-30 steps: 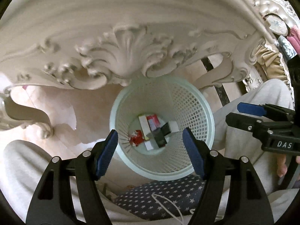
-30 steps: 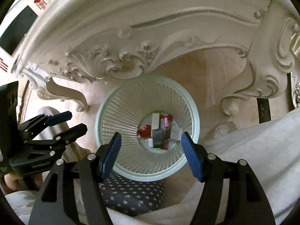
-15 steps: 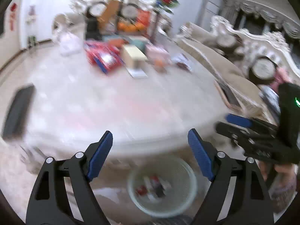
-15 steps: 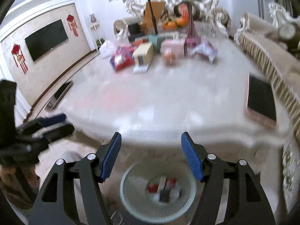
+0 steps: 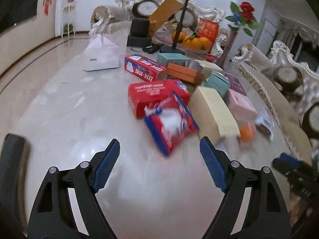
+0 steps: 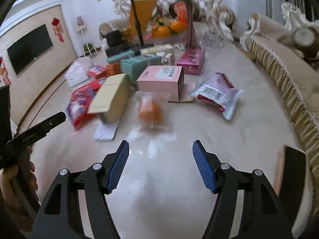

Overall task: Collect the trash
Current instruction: 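Grasp the red-white tissue pack with the left tool while the right tool grasps the orange bag, then carry both items to the wastebasket and open both tools to release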

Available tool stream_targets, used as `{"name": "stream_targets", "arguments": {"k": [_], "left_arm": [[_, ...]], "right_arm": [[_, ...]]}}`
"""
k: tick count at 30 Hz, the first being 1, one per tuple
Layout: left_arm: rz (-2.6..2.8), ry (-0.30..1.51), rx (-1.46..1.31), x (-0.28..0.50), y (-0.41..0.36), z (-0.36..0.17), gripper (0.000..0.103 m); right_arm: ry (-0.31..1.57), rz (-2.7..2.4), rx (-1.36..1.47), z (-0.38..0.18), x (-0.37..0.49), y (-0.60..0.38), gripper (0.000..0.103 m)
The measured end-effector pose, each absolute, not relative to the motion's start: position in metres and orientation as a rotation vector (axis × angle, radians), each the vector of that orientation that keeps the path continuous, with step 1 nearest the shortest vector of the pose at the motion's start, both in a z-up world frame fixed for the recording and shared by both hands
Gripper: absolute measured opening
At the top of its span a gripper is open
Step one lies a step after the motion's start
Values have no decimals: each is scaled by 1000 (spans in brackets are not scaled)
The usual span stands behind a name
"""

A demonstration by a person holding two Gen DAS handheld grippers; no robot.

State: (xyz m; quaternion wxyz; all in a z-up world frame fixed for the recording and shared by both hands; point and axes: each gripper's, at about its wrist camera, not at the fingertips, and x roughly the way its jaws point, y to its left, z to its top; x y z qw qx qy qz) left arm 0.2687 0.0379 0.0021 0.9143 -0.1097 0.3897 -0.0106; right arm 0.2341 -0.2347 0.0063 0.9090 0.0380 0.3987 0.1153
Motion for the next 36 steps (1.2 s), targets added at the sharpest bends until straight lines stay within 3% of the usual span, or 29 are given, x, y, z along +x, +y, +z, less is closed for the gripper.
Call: {"name": "stream_targets", "arguments": {"k": [8, 21, 22, 24, 25, 36], "left_arm": [[37, 887, -405, 312, 35, -17, 80], [167, 899, -268, 331, 18, -24, 81], [161, 899, -246, 332, 17, -24, 77], [139, 895, -229, 333, 17, -23, 47], [125, 894, -231, 331, 18, -23, 42], [-27, 784, -278, 276, 37, 6, 39]], "right_arm": [[847, 218, 4, 0, 278, -214, 63], [898, 249, 47, -13, 299, -204, 62], [913, 255, 49, -14, 301, -203, 60], [915, 251, 33, -15, 299, -202, 34], [919, 262, 46, -15, 297, -203, 34], [823, 319, 172, 4, 244, -231, 34]]}}
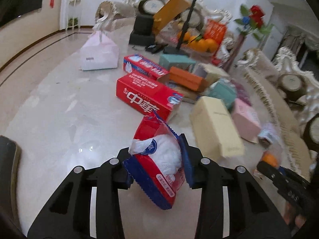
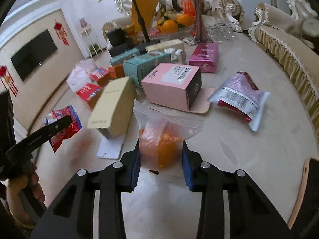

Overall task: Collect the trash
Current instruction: 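Carry both items to the wastebasket and open both tools to release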

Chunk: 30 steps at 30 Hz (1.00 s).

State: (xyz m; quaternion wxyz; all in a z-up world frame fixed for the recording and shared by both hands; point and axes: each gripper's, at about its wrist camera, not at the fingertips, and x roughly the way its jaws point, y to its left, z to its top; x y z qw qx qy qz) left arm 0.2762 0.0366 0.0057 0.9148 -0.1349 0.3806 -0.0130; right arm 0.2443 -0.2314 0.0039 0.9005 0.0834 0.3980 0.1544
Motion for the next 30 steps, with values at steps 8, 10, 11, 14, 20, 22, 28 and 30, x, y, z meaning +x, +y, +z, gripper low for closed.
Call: {"name": "stream_targets", "arguments": {"k": [8, 10, 11, 14, 20, 22, 28, 30], "left_arm": [[-245, 644, -155, 144, 19, 50, 39], [-305, 652, -126, 107, 10, 48, 39], [-326, 667, -124, 92, 7, 44, 39], [-398, 760, -139, 51, -5, 20, 39], [-385, 965, -27, 11, -39, -55, 39], [-425, 1028, -38, 15, -47, -85, 39], [-451, 1186, -3, 38, -64, -161, 39], [-460, 1209, -10, 39, -66, -170, 39]], "right_arm": [[685, 425, 215, 35, 127, -258, 35], [687, 437, 227, 33, 95, -264, 35], [697, 436, 238, 29, 76, -268, 35], [763, 446, 262, 15, 34, -271, 35], [1017, 447, 252, -56, -9, -260, 34], [1090, 399, 255, -87, -3, -260, 35], [1212, 351, 241, -141, 15, -252, 34], [1214, 348, 241, -145, 16, -251, 34]]}}
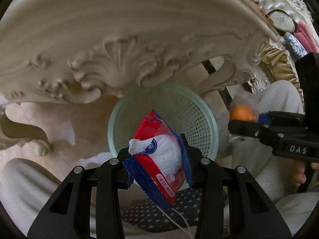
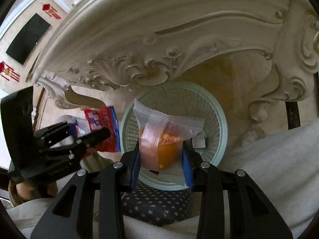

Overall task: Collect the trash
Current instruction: 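Carry both items to the wastebasket and open both tools to release, then grasp the cream KIMTRUE box with the left tool while the right tool grasps the snack packet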

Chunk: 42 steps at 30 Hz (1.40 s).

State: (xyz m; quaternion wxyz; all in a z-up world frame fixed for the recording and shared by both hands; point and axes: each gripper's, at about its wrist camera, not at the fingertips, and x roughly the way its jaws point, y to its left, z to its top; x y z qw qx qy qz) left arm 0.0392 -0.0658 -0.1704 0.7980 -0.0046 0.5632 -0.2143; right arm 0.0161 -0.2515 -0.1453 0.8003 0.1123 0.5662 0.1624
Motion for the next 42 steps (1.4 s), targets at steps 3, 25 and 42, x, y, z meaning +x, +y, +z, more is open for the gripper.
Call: {"name": "stream_targets", "arguments": {"k": [3, 25, 42], "left_arm": [[-469, 1205, -1, 38, -68, -173, 39], [-388, 1104, 31, 24, -53, -140, 71], [-160, 666, -31, 186, -34, 36, 85]], "right_arm": [[1214, 348, 236, -148, 20, -251, 34], [1098, 277, 176, -118, 8, -260, 67], [700, 143, 96, 31, 197, -291, 72]]}}
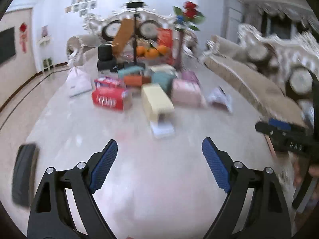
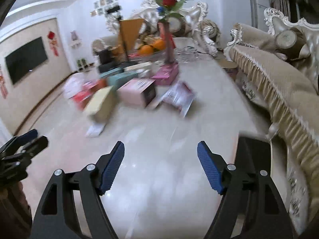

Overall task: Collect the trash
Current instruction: 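Grasp the cream KIMTRUE box with the left tool while the right tool grasps the snack packet, then carry the KIMTRUE box and snack packet over the wastebasket and open both tools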

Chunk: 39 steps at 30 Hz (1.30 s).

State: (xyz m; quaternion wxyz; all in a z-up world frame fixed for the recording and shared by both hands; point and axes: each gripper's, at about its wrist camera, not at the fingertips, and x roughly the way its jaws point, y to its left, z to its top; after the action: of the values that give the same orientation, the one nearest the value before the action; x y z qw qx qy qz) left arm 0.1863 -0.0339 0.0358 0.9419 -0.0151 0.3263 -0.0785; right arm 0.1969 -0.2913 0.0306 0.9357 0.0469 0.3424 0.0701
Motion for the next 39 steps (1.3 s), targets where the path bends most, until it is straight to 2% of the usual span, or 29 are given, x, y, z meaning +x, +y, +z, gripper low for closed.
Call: {"name": "stream_targets", "arguments": {"k": [3, 9, 15, 17, 22, 24, 25, 26, 28, 30, 39], "left_arm": [[-108, 704, -78, 246, -42, 30, 85], [-23, 789, -59, 313, -63, 11, 85], [15, 858, -69, 341, -67, -9, 85], [36, 870, -59, 346, -67, -13, 85], [31, 902, -123, 357, -60, -22, 85], [19, 945, -120, 359, -59, -28, 78], [5, 952, -89, 360, -62, -30, 65], [16, 945, -39, 359, -66, -31, 47], [24, 932, -12, 358, -66, -30, 47], [10, 933, -37, 357, -61, -29, 47], [-62, 830, -50, 313, -41, 6, 47]], "right_arm": [[743, 97, 76, 27, 253, -294, 73], [822, 93, 50, 12, 321, -295, 76], [893, 57, -10, -5, 347, -288, 76], [899, 56, -8, -7, 350, -289, 79], [924, 51, 41, -9, 355, -291, 78], [940, 62, 52, -11, 355, -291, 74], [965, 83, 64, -15, 356, -292, 70], [979, 103, 86, -19, 356, -293, 64], [970, 110, 75, -16, 352, -292, 46], [962, 110, 99, -12, 348, -293, 36], [817, 161, 146, 23, 295, -301, 34]]}}
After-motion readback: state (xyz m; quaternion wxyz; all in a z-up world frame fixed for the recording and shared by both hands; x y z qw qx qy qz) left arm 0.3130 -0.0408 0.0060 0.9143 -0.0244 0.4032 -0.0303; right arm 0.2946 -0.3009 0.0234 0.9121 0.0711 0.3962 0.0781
